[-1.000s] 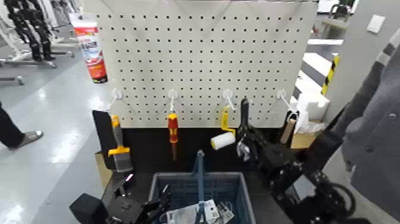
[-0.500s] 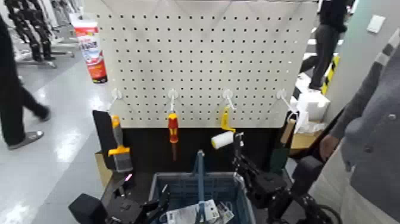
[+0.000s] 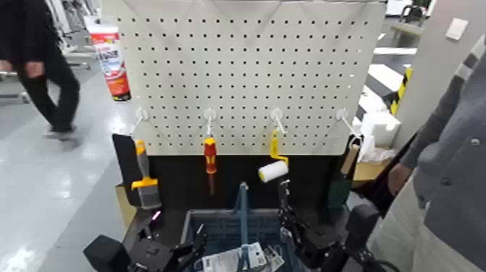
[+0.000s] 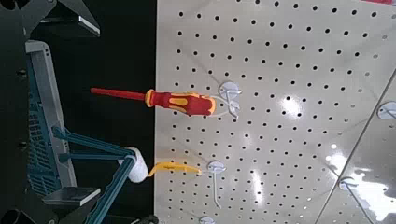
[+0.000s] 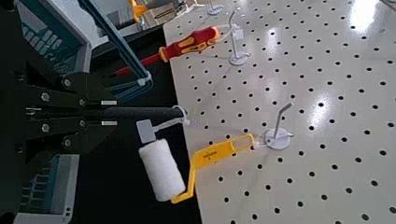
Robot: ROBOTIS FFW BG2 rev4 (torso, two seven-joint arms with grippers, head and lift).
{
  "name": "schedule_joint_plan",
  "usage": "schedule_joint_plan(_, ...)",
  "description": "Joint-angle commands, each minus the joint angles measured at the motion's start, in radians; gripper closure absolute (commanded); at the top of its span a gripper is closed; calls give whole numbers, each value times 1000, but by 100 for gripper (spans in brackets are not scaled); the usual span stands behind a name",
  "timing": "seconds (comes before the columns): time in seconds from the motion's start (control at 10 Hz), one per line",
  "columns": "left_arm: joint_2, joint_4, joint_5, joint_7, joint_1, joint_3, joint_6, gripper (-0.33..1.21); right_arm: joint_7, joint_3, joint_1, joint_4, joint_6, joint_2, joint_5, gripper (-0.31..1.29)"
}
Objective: Put the black wrench into the crate.
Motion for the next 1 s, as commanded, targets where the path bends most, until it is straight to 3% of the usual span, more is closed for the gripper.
schedule_joint_plan(0.1, 0, 0, 0, 0, 0, 0, 0, 11, 0, 4, 3, 15, 10, 0, 2, 120)
schedule_joint_plan(1.0, 2, -2, 0, 0, 0, 0, 3, 11, -17, 1, 23, 37, 40, 2, 3, 115)
